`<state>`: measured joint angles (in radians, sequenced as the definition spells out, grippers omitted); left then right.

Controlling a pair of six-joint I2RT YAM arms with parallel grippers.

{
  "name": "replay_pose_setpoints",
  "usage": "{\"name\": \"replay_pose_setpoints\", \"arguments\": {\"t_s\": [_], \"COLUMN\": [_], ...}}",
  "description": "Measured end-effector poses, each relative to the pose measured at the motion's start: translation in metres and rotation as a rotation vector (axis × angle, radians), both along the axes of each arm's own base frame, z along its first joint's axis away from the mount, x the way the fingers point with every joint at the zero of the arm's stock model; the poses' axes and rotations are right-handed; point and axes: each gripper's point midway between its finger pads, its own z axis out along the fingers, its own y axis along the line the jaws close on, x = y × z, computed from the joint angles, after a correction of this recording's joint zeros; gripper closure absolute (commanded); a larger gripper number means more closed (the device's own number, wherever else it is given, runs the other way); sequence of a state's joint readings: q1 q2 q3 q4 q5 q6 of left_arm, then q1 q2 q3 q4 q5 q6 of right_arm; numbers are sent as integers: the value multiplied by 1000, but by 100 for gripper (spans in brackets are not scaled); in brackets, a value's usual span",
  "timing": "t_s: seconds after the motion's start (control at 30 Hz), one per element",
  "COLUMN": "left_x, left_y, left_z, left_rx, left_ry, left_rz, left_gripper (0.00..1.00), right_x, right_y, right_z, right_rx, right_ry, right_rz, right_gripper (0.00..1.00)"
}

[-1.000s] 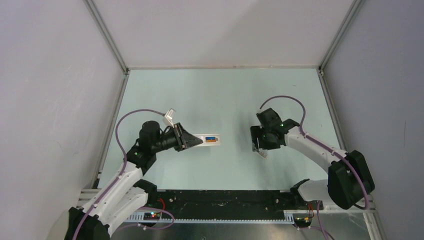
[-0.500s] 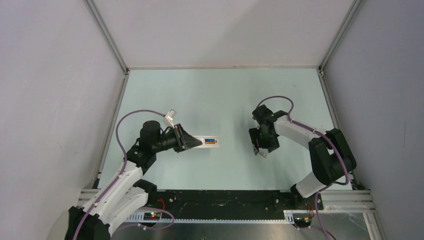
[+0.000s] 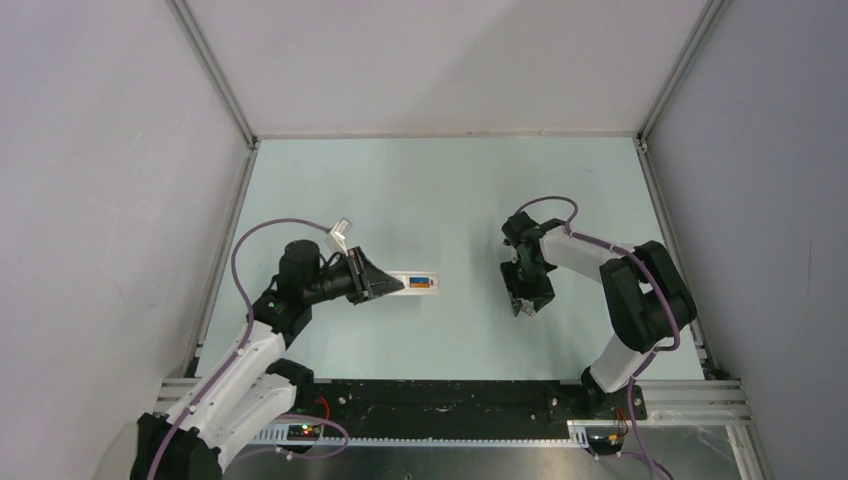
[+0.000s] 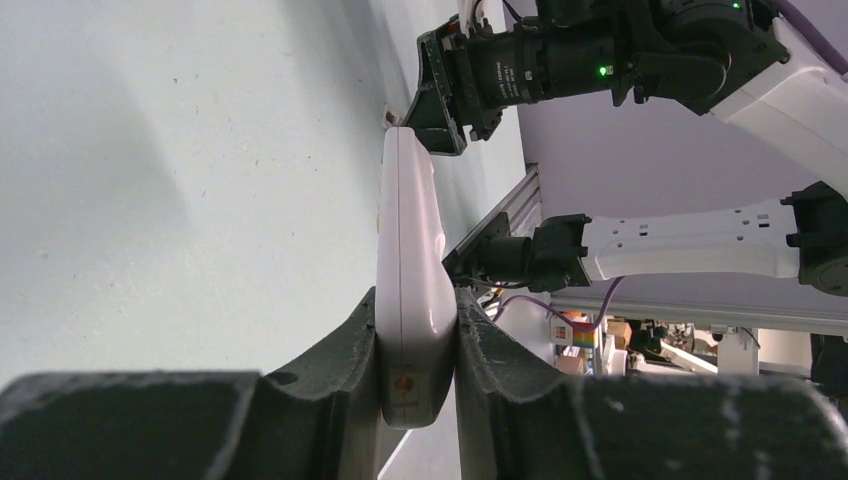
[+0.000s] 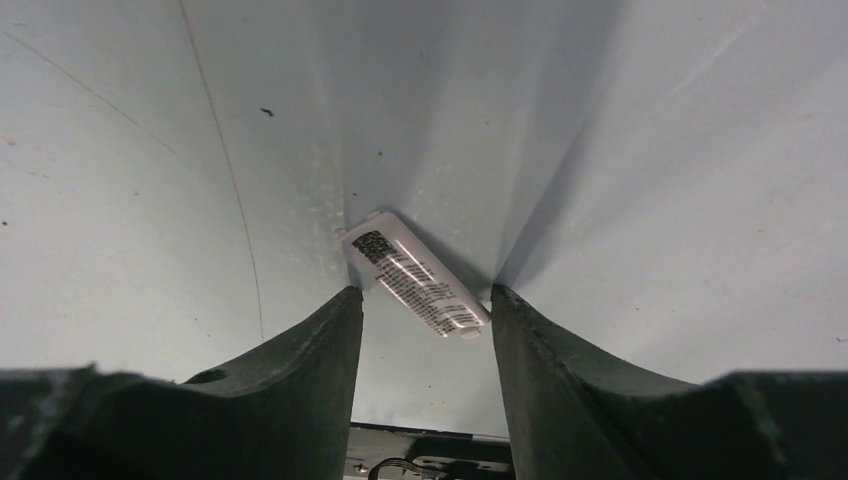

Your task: Load the batteries into the remote control

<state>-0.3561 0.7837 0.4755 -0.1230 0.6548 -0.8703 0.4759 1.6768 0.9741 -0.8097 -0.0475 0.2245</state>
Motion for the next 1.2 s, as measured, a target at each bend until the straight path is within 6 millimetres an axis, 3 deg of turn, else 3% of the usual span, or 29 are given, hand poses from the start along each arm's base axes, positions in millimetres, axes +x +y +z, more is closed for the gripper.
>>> {"name": "replay_pose_setpoints", "arguments": {"t_s": [0.17,0.43,0.77,0.97,1.07,1.2], "left_x": [1,6,13,12,10,8], "left_y": [0,0,1,1,1,2], "left_z": [1,0,-1,-1,-2,-6], "left_rx": [1,12,25,23,20,23], "left_ry": [-1,9,8,7,10,21], "left_rz": [-2,-3,-1,-8,-13,-14], "left_gripper": [100,100,100,100,100,100], "right_x": [-2,-13,-26,-24,-18,-9], "right_y": [0,22,66,80,84,88], "right_z": [-1,-1,0,3,12,39], "right_rx": [-21,-20,29,45,60,108], "right_ry": [1,-3,-43,-105,-161,-266], "right_rz": [9,32,53,99,137,194], "right_gripper": [64,67,70,72,73,73]}}
